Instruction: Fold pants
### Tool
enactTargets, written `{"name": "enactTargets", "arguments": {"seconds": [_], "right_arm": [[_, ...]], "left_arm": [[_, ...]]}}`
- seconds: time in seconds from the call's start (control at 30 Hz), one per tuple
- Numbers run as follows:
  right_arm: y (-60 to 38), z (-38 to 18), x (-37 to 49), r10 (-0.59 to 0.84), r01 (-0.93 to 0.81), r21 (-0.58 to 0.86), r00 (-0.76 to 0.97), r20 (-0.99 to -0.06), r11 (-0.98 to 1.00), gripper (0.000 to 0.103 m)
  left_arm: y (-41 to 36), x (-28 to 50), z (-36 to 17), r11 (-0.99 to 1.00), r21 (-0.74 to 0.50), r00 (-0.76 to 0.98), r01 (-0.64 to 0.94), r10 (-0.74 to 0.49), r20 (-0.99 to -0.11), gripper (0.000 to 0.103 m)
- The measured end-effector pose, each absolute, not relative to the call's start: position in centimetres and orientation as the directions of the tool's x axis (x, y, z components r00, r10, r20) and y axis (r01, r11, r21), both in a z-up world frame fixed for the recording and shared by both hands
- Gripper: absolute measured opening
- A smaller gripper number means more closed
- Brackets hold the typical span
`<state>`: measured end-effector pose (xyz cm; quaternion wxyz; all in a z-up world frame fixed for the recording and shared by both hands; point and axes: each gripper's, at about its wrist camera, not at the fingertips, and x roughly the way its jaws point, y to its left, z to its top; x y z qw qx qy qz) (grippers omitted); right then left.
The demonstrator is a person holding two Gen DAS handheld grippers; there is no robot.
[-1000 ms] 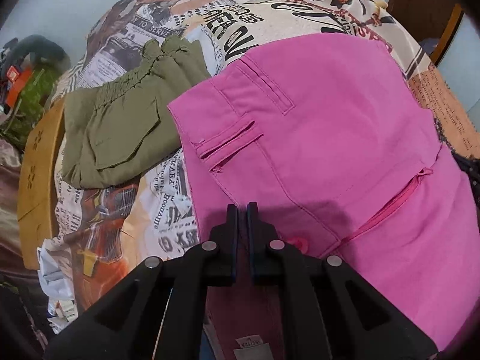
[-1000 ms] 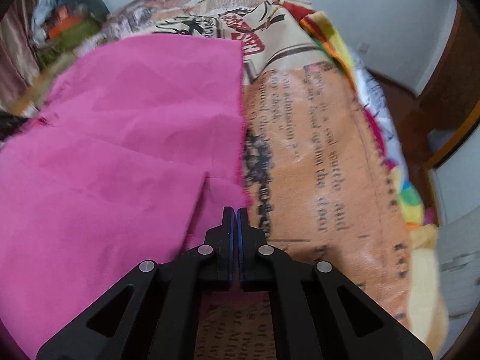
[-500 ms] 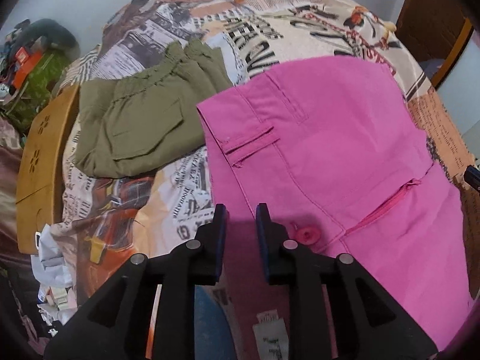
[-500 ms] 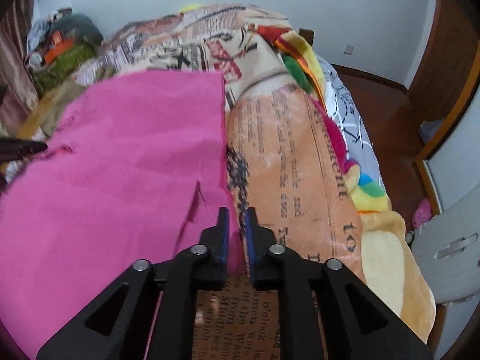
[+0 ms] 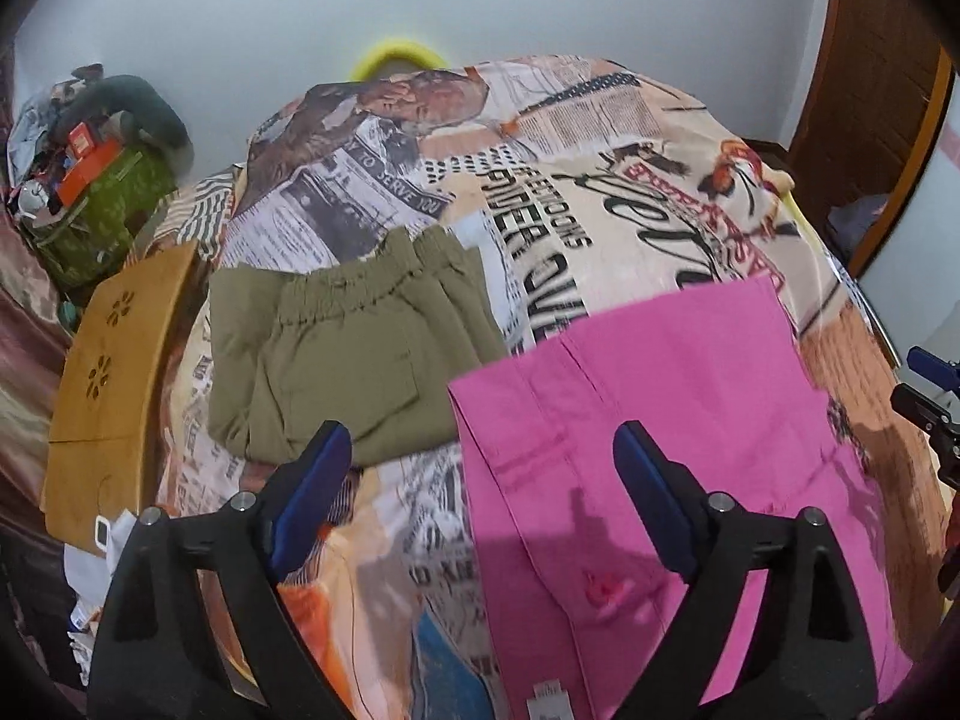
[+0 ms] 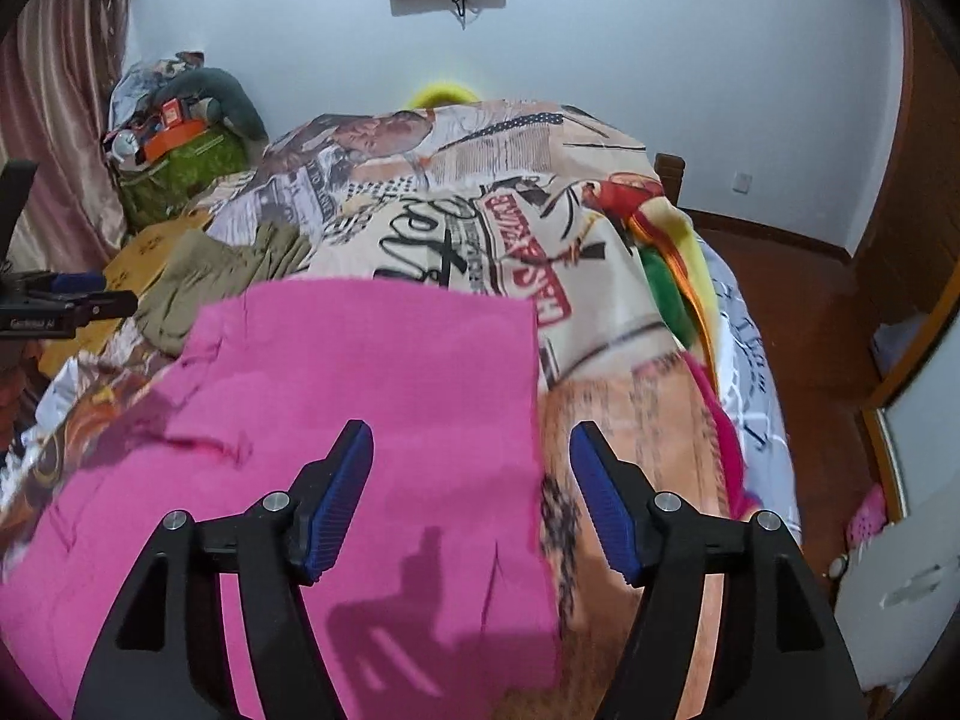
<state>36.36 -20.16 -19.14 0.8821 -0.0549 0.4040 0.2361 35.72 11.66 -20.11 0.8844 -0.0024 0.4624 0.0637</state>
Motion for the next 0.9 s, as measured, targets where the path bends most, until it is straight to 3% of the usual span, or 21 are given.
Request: {"name": "enactTargets", "arguments": {"seconds": [0.3, 0.53, 0.67, 0.83, 0.9], "right_arm": [[-19.7, -20.3, 41.5, 0.392, -0.425, 0.159, 0.544, -0.741, 0.891, 0.065], [-18.7, -22.5, 44.6, 0.408, -0.438, 0.178, 0.515, -0.754, 0.881, 0.065], [-18.3, -23.8, 46.3, 0.431, -0.437, 0.216, 0.485, -0.761, 0.873, 0.065], [-17.9, -25.2, 47.7, 0.44, -0.426, 0.239, 0.471, -0.765, 0.872, 0.065], [-17.9, -25.9, 47.9, 0.443, -0.409, 0.259, 0.458, -0.771, 0.875, 0.056]], "left_arm": [[14.2, 39.9, -23.3, 0.986, -0.006, 0.503, -0.168, 0.081, -0.86, 0.093], [15.7, 42.7, -27.1, 0.976, -0.111, 0.435, -0.187, -0.019, -0.9, 0.093], [15.9, 43.0, -28.5, 0.98, -0.072, 0.434, -0.186, 0.016, -0.901, 0.093], [16.6, 43.2, -29.8, 0.978, -0.115, 0.415, -0.173, -0.033, -0.909, 0.083], [16.8, 43.1, -30.0, 0.971, -0.17, 0.413, -0.165, -0.089, -0.907, 0.069]]}}
